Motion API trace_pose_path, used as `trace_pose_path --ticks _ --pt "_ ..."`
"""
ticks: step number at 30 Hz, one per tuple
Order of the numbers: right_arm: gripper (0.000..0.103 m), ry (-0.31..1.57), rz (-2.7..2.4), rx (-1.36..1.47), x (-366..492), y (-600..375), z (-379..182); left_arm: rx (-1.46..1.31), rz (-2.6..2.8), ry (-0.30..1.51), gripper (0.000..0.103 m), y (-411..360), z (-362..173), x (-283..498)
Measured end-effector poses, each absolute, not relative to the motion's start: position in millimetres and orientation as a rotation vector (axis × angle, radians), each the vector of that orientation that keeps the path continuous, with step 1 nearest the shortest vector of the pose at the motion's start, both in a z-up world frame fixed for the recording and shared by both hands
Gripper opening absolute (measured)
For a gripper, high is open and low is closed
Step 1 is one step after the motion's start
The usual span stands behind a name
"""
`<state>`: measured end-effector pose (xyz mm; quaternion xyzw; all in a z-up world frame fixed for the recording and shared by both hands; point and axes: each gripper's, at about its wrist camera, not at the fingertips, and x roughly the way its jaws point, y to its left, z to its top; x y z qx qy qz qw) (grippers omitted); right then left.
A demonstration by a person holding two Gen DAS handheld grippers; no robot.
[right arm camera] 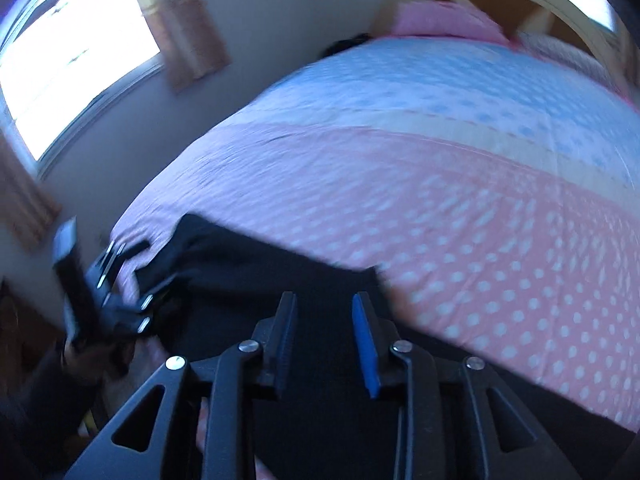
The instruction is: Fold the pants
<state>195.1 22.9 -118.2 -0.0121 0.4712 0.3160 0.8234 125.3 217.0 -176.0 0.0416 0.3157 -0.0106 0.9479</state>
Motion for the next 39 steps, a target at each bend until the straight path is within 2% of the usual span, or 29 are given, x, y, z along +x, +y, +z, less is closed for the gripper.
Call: trace_pose_path --ticks 11,17,19,22,30,39 --pt "0.034 1.018 0.848 -0.354 112.8 105.4 -169.4 0.065 -0.008 0.689 0.103 222.2 -183.4 132.9" --pt "0.045 0.988 0.841 -0.414 96.6 109.3 -169.8 0.021 -0.017 0.704 0.103 226.6 -187.8 133.5" --pt "0.057 0.973 0.851 -0.437 91.9 113.0 -171.8 0.011 -0.021 0.708 0.103 227.7 -188.5 133.6" --pt "0.064 0.969 0.851 -0.417 89.9 114.7 -174.6 -0.004 -0.027 0.709 0.103 229.9 -189.7 133.4" --pt "0.064 0.968 0.88 -0.334 96.9 101.3 -166.1 -0.007 -0.022 0.718 0.103 230.9 -186.7 131.6" --pt "0.064 0.865 0.73 -0.117 111.7 -0.2 -124.0 0.04 0.019 0.599 0.103 214.4 -150.7 116.5"
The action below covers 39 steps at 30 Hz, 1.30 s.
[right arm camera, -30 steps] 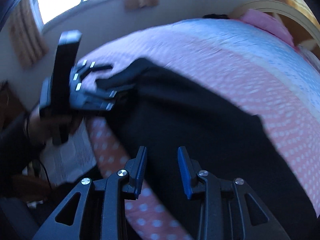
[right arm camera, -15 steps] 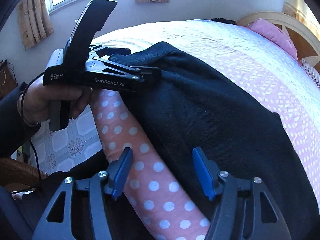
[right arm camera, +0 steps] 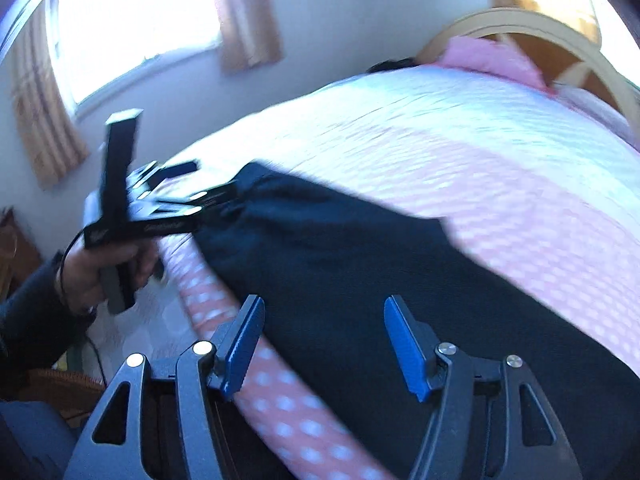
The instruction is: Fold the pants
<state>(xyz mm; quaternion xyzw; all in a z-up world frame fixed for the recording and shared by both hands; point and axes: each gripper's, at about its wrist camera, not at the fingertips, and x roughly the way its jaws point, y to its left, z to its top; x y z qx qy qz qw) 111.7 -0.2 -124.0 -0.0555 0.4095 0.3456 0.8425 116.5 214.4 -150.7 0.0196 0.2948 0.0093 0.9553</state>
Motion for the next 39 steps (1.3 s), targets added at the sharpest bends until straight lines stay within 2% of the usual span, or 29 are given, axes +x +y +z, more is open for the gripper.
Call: trace_pose_path --ticks 8,18,26,32,39 --pt "0.064 0.818 0.422 0.035 108.2 -139.6 -112.7 0.056 -0.087 0.583 0.103 158.6 -131.9 115.1" --pt "0.064 0.767 0.014 0.239 65.6 -349.6 -101.6 0.108 -0.181 0.608 0.103 84.0 -134.9 128.3" --pt "0.064 0.717 -0.294 0.457 28.1 -507.5 -103.7 0.064 -0.177 0.638 0.103 59.4 -142.2 133.8" --pt "0.064 0.79 -0.337 0.522 22.1 -545.0 -127.5 0.044 -0.176 0.661 0.103 43.7 -144.2 137.1" --pt "0.064 0.861 -0.295 0.531 24.2 -540.5 -149.8 0.07 -0.226 0.667 0.103 14.0 -141.5 136.9"
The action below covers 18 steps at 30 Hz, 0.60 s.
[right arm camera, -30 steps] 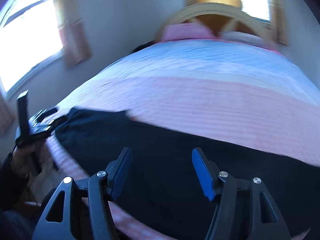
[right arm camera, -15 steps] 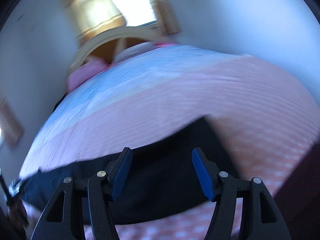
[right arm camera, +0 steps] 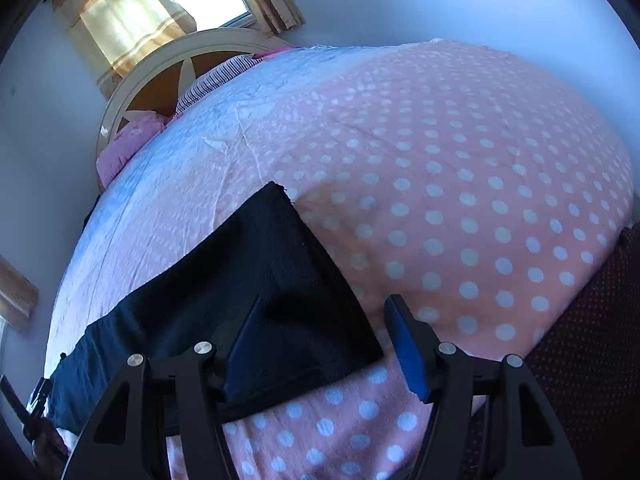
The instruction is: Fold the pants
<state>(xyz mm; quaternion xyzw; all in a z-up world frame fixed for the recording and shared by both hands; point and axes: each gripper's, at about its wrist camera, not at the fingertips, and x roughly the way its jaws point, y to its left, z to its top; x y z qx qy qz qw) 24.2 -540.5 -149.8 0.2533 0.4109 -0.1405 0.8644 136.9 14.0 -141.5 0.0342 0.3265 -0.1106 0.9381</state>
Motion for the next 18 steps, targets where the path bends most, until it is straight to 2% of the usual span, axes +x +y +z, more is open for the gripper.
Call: trace_pose_path --ticks 2,3,4,6,8,10,13,18 --pt "0.058 0.863 -0.286 0.542 23.5 -540.5 -149.9 0.08 -0.24 0.668 0.103 7.7 -139.9 136.7" --pt "0.046 0.87 -0.278 0.542 25.9 -539.0 -150.3 0.082 -0.248 0.669 0.103 5.2 -139.1 136.5" --pt "0.041 0.879 -0.269 0.541 25.3 -538.5 -149.9 0.084 -0.256 0.669 0.103 2.5 -138.0 136.4" --pt "0.039 0.881 -0.259 0.552 24.7 -538.2 -150.7 0.086 -0.266 0.669 0.103 -1.5 -136.1 136.0" --pt "0.033 0.881 -0.26 0.562 24.1 -538.8 -152.2 0.082 -0.28 0.67 0.103 -5.2 -134.2 136.1" --pt "0.015 0.877 -0.253 0.578 22.2 -540.0 -153.0 0.078 -0.295 0.676 0.103 -9.2 -133.4 136.6" --pt "0.014 0.841 -0.243 0.6 19.5 -540.0 -149.7 0.075 -0.327 0.685 0.103 -17.5 -131.0 137.6" --pt "0.013 0.772 -0.227 0.415 21.5 -490.9 -108.5 0.07 -0.401 0.683 0.103 -35.8 -122.7 135.6"
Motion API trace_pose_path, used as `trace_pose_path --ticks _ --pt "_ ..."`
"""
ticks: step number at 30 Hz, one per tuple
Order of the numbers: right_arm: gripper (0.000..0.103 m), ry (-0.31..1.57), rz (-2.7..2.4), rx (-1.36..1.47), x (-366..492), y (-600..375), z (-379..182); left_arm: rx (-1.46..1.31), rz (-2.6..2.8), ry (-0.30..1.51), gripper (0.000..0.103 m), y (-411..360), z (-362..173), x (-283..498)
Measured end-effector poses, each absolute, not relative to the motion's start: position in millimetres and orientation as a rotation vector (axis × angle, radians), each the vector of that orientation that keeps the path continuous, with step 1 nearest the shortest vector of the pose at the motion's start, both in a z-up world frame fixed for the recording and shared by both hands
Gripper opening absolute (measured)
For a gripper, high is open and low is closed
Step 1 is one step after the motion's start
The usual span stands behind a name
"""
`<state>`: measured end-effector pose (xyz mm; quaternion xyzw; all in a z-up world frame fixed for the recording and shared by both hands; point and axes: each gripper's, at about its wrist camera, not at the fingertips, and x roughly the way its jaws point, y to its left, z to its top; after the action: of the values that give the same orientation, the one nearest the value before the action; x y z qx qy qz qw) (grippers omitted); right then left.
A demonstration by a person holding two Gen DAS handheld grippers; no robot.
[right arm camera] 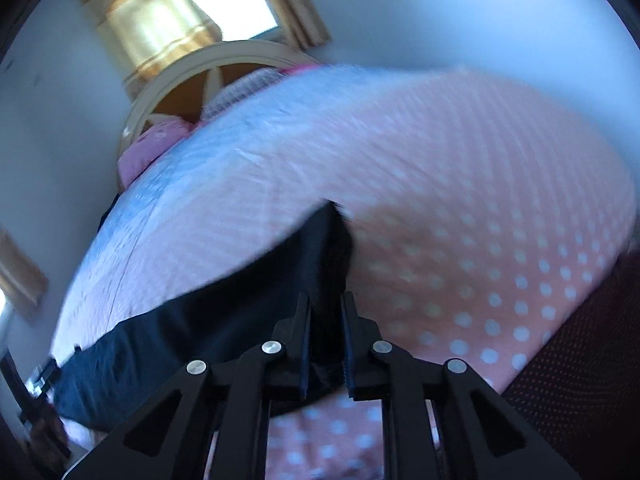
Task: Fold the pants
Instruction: 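Close both tools on the edges of the black pants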
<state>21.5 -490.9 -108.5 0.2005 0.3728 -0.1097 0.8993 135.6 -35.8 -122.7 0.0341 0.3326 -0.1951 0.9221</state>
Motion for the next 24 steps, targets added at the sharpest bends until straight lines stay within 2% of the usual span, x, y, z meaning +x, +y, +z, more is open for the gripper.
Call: trace_pose_path --ticks 6,12,14,16,21,23,24 --pt "0.013 0.724 -0.114 0.081 29.6 -374.1 -73.6 0.033 -0.51 0.704 0.103 -58.0 -116.7 134.8" --pt "0.014 0.825 0.072 -0.139 48.5 -265.7 -117.3 0.016 -0.634 0.722 0.103 -82.3 -114.4 126.4" --pt "0.017 0.924 0.148 -0.174 56.2 -245.0 -142.4 0.003 -0.665 0.731 0.103 -88.1 -115.0 125.6" --pt "0.036 0.917 0.176 -0.247 51.7 -236.3 -147.3 -0.015 -0.702 0.74 0.103 -93.8 -116.3 125.1" --pt "0.04 0.854 0.287 -0.084 37.8 -278.2 -109.1 -0.054 -0.807 0.774 0.102 -121.9 -121.3 127.2" --pt "0.046 0.795 0.238 -0.024 32.9 -305.8 -96.4 -0.062 -0.843 0.786 0.102 -139.2 -122.0 128.1" --pt "0.053 0.761 0.214 0.022 29.9 -321.1 -92.8 -0.066 -0.859 0.788 0.1 -146.8 -122.1 129.0"
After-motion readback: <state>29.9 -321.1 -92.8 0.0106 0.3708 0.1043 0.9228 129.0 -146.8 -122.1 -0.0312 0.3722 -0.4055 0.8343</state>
